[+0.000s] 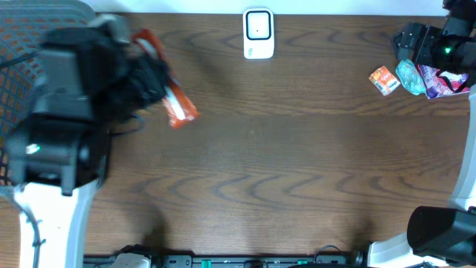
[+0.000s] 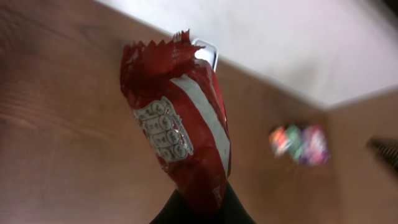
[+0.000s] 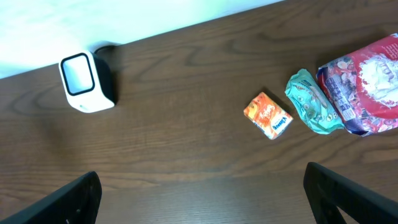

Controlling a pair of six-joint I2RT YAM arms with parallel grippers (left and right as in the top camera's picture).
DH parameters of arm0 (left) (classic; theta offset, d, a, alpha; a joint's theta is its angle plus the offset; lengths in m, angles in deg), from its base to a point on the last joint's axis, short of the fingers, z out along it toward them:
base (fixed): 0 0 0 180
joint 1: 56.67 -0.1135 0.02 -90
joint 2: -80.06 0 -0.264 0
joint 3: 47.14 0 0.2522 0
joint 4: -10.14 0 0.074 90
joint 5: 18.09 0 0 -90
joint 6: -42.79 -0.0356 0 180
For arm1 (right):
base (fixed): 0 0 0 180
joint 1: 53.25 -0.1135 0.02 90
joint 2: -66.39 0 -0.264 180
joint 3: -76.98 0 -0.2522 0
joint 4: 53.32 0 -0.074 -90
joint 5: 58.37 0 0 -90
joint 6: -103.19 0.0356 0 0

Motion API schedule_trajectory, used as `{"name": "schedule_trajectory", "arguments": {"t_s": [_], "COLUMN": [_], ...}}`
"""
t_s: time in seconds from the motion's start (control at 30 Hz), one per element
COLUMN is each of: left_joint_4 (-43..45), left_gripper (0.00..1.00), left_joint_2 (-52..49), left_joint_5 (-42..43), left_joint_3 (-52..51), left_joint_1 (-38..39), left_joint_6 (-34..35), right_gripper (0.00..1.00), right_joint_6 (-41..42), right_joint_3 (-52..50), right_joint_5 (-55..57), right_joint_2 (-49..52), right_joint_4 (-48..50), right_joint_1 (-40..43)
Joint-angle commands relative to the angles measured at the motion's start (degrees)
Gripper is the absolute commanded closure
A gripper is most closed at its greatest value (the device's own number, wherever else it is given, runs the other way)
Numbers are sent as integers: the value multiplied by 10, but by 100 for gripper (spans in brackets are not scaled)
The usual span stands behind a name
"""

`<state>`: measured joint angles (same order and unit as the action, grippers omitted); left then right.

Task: Scan the item barcode
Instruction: 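Carry the red snack bar out and drop it on the table center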

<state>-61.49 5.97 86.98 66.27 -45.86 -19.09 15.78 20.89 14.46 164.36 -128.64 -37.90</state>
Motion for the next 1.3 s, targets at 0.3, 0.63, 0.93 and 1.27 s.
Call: {"name": "schedule_trajectory", "arguments": {"t_s": [0.3,0.63,0.93,1.27], "left_joint_4": [79,175,145,8], "left_gripper": [93,72,27,2], "left_joint_2": [-327,-454,-327,-79], "left_joint_5": [-77,66,66,20], "left_joint_3": [-38,-38,-20,-20], "left_joint_1": [190,200,143,-80], "left_joint_6": [-28,39,19,-15], "right_gripper": [1,1,1,1], "right_joint_6": [5,5,6,5], "right_joint_3": [1,1,1,1], "right_joint_5": [-5,-4,-4,-4], "right_joint_2": [-2,-2,-2,-2], "right_joint_4": [0,0,0,0], "right_joint_1": [-3,-3,-3,-3]}}
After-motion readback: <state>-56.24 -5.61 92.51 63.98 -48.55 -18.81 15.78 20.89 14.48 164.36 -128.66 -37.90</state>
